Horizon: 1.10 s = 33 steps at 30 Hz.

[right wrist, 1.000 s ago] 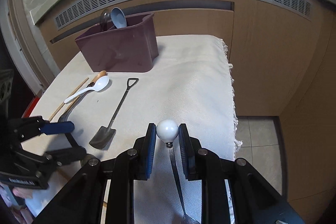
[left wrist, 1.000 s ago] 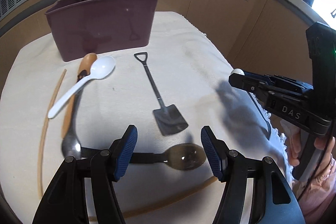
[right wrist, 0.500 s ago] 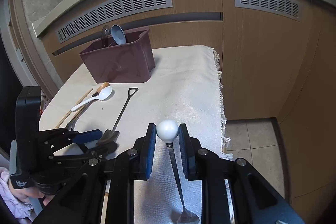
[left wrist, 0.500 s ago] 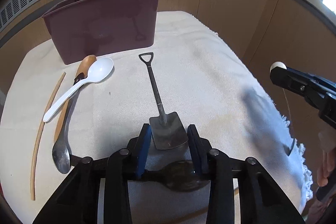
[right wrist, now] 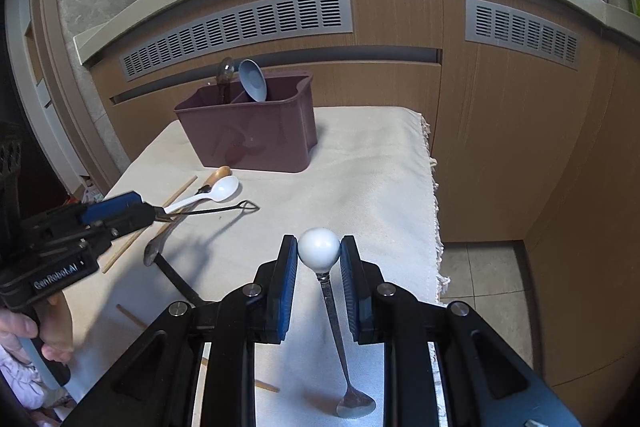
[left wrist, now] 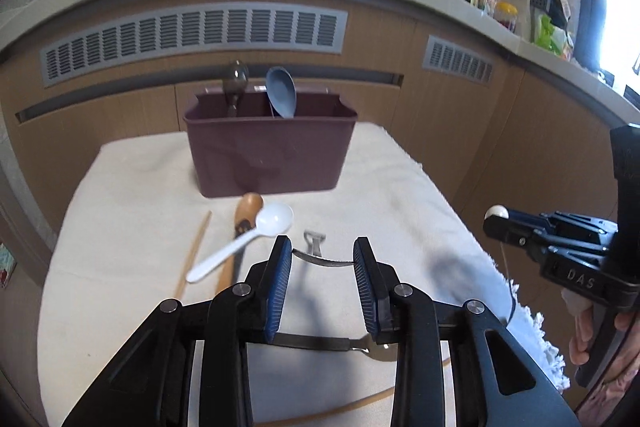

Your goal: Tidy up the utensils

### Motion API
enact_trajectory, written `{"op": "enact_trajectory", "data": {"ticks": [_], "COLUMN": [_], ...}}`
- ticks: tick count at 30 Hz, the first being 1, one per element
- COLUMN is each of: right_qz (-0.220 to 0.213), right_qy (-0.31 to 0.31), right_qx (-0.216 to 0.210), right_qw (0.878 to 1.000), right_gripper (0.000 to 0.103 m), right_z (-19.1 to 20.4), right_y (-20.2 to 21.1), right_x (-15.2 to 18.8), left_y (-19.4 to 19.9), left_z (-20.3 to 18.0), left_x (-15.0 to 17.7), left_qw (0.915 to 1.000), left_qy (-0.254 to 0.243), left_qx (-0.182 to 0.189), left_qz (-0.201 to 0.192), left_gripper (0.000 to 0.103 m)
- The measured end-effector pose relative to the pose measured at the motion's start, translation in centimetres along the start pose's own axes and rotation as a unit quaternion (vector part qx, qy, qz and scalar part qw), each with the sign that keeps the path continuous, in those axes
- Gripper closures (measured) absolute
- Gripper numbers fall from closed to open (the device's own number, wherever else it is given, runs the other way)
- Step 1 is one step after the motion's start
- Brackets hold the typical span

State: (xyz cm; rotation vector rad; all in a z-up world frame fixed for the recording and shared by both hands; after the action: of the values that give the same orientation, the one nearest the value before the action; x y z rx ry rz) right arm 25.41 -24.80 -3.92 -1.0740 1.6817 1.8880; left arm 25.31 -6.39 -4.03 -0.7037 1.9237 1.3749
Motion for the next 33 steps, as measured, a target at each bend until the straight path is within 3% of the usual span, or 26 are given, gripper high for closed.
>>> {"op": "enact_trajectory", "data": {"ticks": [12,14,15,23,27,33], "right_qz": [-0.012,-0.013,-0.013,-0.028,-0.027,-0.013], "right_qy": [0.034,0.038,0.041,0.06,0.066,0.065], "right_qx": [-0.007,-0.008,-0.008,-0.009,-0.009,-0.012], "right_qw": [0.999,0.999,0.999,0.998,0.997,0.998], "right_gripper": [0.083,0.083,0.083,0.083,0.083,0.083], "right_z": [3.0,3.4,3.6,5.1,5.6,5.4], "right_y": [1.4,1.7,1.8,3.3,3.4,2.8], "right_x": [-1.8,-1.9,-2.0,-3.1,-3.2,-2.9], "left_y": [3.4,3.9,4.1,6.0,5.9,4.5], "left_z": [0.6,0.8,0.9,1.8,3.7,7.8], "left_x": [-1.3,-1.4,-1.5,-2.1,-1.9,0.5], "left_qw": [0.9994,0.9993,0.9993,0.9987,0.9991,0.9982], "left_qy": [-0.008,-0.009,-0.009,-0.001,0.017,0.037], "left_qx": [0.003,0.001,0.001,-0.002,-0.013,-0.039], "left_qz": [-0.033,-0.036,-0.036,-0.051,-0.037,0.027], "left_gripper": [0.072,0.074,0.081,0.083,0.083,0.082]}}
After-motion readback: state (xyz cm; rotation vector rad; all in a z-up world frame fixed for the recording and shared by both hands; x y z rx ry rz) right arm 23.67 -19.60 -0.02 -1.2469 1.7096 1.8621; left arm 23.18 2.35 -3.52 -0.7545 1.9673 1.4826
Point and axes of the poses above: each gripper's, at about its wrist camera, not at the fingertips, and y roughly against the way its jaws point, z to its left, x to its underside, the point moved 5 cm from there along -y, roughly the way its jaws point, and after that the axes turned 5 degrees about y, right-handed, at the moved point
